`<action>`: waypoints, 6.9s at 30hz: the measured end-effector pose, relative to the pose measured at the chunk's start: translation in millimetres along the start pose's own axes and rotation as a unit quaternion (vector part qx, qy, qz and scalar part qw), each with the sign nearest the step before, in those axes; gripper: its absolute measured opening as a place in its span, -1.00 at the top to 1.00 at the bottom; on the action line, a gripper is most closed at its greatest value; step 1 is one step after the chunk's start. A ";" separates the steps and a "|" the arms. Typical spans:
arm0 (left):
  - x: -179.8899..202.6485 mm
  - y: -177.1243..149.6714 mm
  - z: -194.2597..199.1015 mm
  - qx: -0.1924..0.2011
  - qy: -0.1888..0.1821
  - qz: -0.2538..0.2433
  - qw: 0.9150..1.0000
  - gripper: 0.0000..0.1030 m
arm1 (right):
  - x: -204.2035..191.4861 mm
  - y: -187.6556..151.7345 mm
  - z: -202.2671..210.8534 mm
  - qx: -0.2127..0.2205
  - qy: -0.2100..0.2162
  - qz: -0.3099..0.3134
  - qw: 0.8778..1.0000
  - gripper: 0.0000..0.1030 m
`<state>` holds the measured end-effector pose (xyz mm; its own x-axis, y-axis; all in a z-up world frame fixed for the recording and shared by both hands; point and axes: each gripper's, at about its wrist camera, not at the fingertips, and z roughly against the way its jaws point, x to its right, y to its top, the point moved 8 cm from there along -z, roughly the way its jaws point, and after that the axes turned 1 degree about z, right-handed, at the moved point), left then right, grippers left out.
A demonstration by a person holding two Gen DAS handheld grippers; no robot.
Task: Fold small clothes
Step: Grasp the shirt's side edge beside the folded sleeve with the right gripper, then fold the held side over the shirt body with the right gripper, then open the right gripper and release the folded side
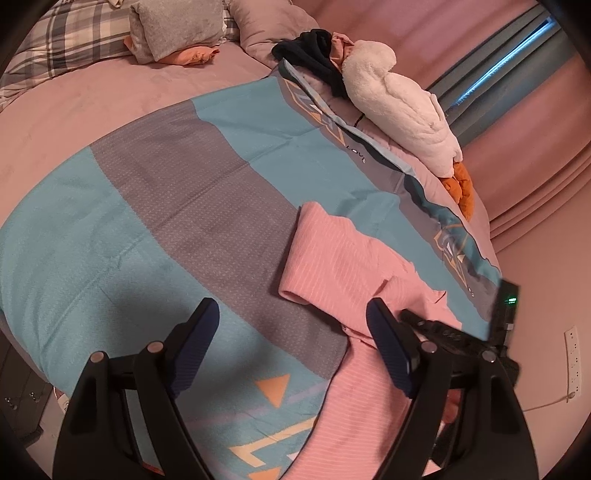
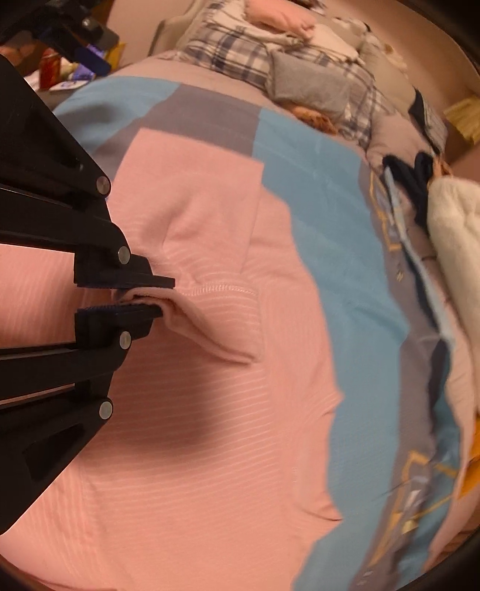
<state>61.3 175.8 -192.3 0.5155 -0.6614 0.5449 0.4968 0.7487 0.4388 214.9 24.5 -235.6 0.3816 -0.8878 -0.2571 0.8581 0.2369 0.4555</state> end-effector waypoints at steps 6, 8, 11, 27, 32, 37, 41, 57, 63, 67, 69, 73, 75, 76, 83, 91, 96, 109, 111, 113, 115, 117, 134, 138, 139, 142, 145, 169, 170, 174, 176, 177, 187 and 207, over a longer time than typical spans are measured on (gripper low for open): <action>-0.8 6.2 -2.6 0.002 0.001 0.003 1.000 -0.58 | -29.5 44.1 53.6 0.068 0.007 0.050 0.996 0.85; -1.1 7.3 -5.0 -0.001 0.001 0.002 1.000 -0.58 | -42.3 59.5 71.4 0.093 0.000 0.069 0.993 0.86; 1.2 9.4 -8.1 -0.004 0.000 -0.002 1.000 -0.57 | -54.6 78.1 91.7 0.124 -0.013 0.090 0.988 0.86; 60.4 7.2 -62.4 -0.052 -0.017 -0.071 0.996 -0.07 | -2.7 97.5 161.6 0.202 -0.092 0.075 0.972 0.86; 88.8 -4.4 -88.8 -0.077 -0.021 -0.112 0.991 0.21 | 26.1 92.6 160.3 0.197 -0.121 0.056 0.971 0.86; 107.5 -18.8 -116.0 -0.102 -0.009 -0.144 0.984 0.33 | 59.4 85.8 154.3 0.186 -0.136 0.026 0.973 0.86; 113.9 -31.9 -135.4 -0.122 -0.001 -0.160 0.979 0.33 | 82.2 78.7 149.1 0.174 -0.144 0.007 0.974 0.86; 118.2 -53.5 -169.9 -0.142 0.041 -0.198 0.969 0.31 | 133.9 55.4 135.7 0.144 -0.158 -0.042 0.976 0.86; 117.2 -52.8 -174.9 -0.143 0.048 -0.199 0.968 0.29 | 144.7 50.5 130.7 0.137 -0.154 -0.055 0.977 0.86; 115.6 -53.6 -177.9 -0.140 0.052 -0.204 0.968 0.25 | 152.3 45.2 126.3 0.130 -0.155 -0.060 0.978 0.86; 116.3 -54.3 -177.9 -0.137 0.052 -0.208 0.967 0.25 | 156.4 42.9 123.9 0.126 -0.156 -0.064 0.978 0.86; 115.1 -54.4 -178.5 -0.137 0.054 -0.204 0.968 0.25 | 166.8 37.7 117.8 0.117 -0.154 -0.078 0.978 0.86; 115.0 -54.5 -179.3 -0.138 0.055 -0.204 0.968 0.24 | 169.5 35.0 115.9 0.114 -0.155 -0.080 0.978 0.86; 114.7 -54.6 -179.2 -0.137 0.055 -0.204 0.968 0.24 | 172.0 33.2 114.6 0.112 -0.158 -0.081 0.978 0.86; 114.0 -54.8 -181.1 -0.137 0.058 -0.206 0.967 0.21 | 183.2 23.8 105.6 0.099 -0.158 -0.094 0.978 0.86; 113.3 -54.0 -183.1 -0.138 0.057 -0.200 0.968 0.20 | 191.1 16.2 97.9 0.088 -0.159 -0.101 0.978 0.86; 112.5 -54.2 -182.3 -0.138 0.057 -0.201 0.968 0.20 | 196.0 11.1 93.0 0.081 -0.161 -0.106 0.978 0.86; 111.5 -54.2 -182.1 -0.138 0.057 -0.201 0.968 0.19 | 201.7 2.3 85.2 0.068 -0.163 -0.114 0.978 0.86; 111.7 -54.1 -182.2 -0.138 0.058 -0.201 0.968 0.19 | 202.5 0.9 84.1 0.067 -0.164 -0.115 0.978 0.86; 111.7 -54.1 -182.1 -0.138 0.058 -0.202 0.968 0.18 | 203.8 -0.5 83.0 0.065 -0.163 -0.117 0.978 0.86; 111.4 -54.2 -181.9 -0.138 0.059 -0.202 0.968 0.18 | 205.6 -1.4 81.4 0.063 -0.162 -0.118 0.978 0.86; 111.4 -54.0 -181.9 -0.138 0.059 -0.202 0.968 0.18 | 206.0 -2.0 80.1 0.061 -0.162 -0.120 0.978 0.86; 110.5 -53.9 -181.5 -0.139 0.059 -0.201 0.968 0.17 | 210.4 -11.7 68.8 0.049 -0.157 -0.132 0.977 0.86; 110.0 -54.6 -181.4 -0.138 0.059 -0.200 0.968 0.16 | 210.0 -12.0 67.5 0.046 -0.158 -0.134 0.977 0.86; 109.7 -54.8 -181.2 -0.138 0.059 -0.201 0.968 0.16 | 210.0 -12.1 67.0 0.045 -0.159 -0.133 0.977 0.86; 110.1 -54.4 -181.4 -0.138 0.059 -0.200 0.968 0.16 | 209.7 -12.2 66.0 0.044 -0.161 -0.135 0.977 0.86; 110.1 -54.5 -181.3 -0.139 0.059 -0.200 0.968 0.16 | 210.6 -12.3 64.5 0.042 -0.162 -0.135 0.977 0.86; 108.4 -53.5 -181.3 -0.141 0.058 -0.195 0.969 0.13 | 216.3 -16.8 64.8 0.042 -0.174 -0.136 0.974 0.86; 108.2 -53.5 -181.2 -0.141 0.058 -0.195 0.969 0.13 | 216.5 -17.5 64.9 0.042 -0.172 -0.137 0.975 0.86; 108.2 -53.5 -180.9 -0.139 0.059 -0.196 0.969 0.13 | 220.1 -20.4 68.1 0.043 -0.168 -0.141 0.975 0.86; 108.4 -53.4 -181.0 -0.139 0.059 -0.196 0.969 0.13 | 221.3 -21.5 68.9 0.044 -0.169 -0.143 0.974 0.86; 108.2 -53.3 -181.0 -0.139 0.059 -0.196 0.969 0.13 | 222.1 -22.1 69.4 0.044 -0.169 -0.145 0.974 0.86; 107.4 -53.1 -181.2 -0.140 0.058 -0.195 0.969 0.13 | 222.1 -25.8 70.5 0.046 -0.169 -0.150 0.973 0.86; 108.9 -53.5 -180.2 -0.133 0.062 -0.198 0.969 0.12 | 231.6 -33.7 68.5 0.046 -0.175 -0.159 0.971 0.86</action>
<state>216.7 55.8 -285.2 0.3196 -0.9071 0.2741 0.8270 0.4082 0.3867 250.9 -216.1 -252.2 -0.0515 -0.9937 -0.0992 0.8729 -0.0931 0.4789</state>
